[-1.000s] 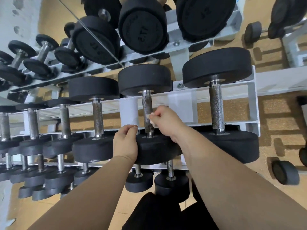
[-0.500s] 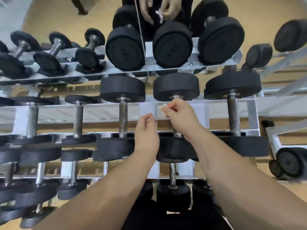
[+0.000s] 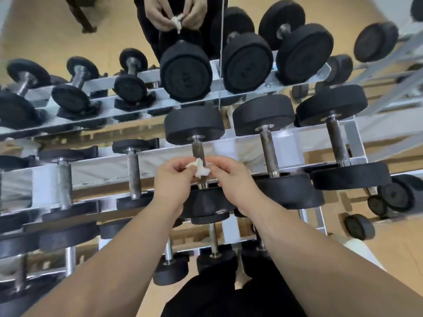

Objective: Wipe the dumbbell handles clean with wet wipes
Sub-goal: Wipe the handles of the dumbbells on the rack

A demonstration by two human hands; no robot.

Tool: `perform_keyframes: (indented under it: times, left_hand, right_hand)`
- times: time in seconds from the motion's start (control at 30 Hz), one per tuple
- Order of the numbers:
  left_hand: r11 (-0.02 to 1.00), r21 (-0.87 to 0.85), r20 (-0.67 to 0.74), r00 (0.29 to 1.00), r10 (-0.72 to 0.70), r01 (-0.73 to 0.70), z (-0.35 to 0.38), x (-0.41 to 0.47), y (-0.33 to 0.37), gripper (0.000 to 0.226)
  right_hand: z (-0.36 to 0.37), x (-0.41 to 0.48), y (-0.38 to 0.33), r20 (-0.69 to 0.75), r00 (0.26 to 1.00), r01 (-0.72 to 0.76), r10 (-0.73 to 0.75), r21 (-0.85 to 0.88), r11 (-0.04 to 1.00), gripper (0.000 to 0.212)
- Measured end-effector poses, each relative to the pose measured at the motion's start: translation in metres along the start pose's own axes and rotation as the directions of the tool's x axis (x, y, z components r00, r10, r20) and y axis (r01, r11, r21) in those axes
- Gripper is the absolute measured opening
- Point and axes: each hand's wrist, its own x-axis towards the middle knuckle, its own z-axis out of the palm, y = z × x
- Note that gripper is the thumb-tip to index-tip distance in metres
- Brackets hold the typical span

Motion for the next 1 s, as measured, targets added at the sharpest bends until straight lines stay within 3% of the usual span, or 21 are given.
perform_keyframes:
  times: [0.1, 0.23, 0.4, 0.5, 0.67, 0.8, 0.87, 0.93, 1.0]
  left_hand:
    - [0.996, 0.086, -0.053, 0.998, 0.017, -0.012, -0.003, 0.002, -0.003, 0.018]
    - [0.942, 0.331, -0.098, 0.990, 0.096, -0.059, -0.004, -0.005, -0.008, 0.023]
    - [0.787, 0.597, 0.014, 0.982, 0.186, -0.157, -0.004, -0.013, -0.019, 0.026]
    - [0.695, 0.683, 0.108, 0.973, 0.206, -0.223, -0.006, -0.014, -0.022, 0.020]
    - [0.753, 0.631, 0.189, 0.979, 0.080, -0.184, -0.023, 0.007, -0.015, 0.020]
    - [0.649, 0.710, 0.220, 0.961, 0.165, -0.274, -0.014, 0.029, -0.004, 0.022]
    - [0.499, 0.764, 0.281, 0.907, 0.314, -0.409, 0.000, 0.042, 0.003, 0.020]
    - [0.227, 0.780, 0.447, 0.773, 0.451, -0.583, 0.014, 0.060, 0.005, 0.018]
    - [0.037, 0.755, 0.562, 0.676, 0.477, -0.654, 0.025, 0.077, 0.004, 0.016]
  right_hand:
    - [-0.007, -0.004, 0.021, -0.143, 0.989, 0.017, -0.045, -0.192, 0.981, 0.024]
    - [0.003, -0.009, 0.051, -0.109, 0.986, 0.062, -0.127, -0.470, 0.881, 0.026]
    - [0.019, -0.008, 0.059, -0.193, 0.962, 0.054, -0.192, -0.556, 0.830, 0.034]
    - [0.018, -0.007, 0.065, -0.180, 0.962, 0.086, -0.204, -0.511, 0.855, 0.033]
    - [0.015, -0.006, 0.092, -0.248, 0.932, 0.180, -0.264, -0.315, 0.932, 0.039]
    - [0.021, -0.003, 0.100, -0.315, 0.916, 0.169, -0.247, -0.255, 0.952, 0.041]
    - [0.022, -0.001, 0.100, -0.349, 0.903, 0.172, -0.250, -0.240, 0.956, 0.041]
    - [0.023, 0.001, 0.097, -0.348, 0.909, 0.139, -0.231, -0.268, 0.953, 0.043]
    - [0.027, 0.002, 0.093, -0.365, 0.912, 0.089, -0.186, -0.265, 0.960, 0.040]
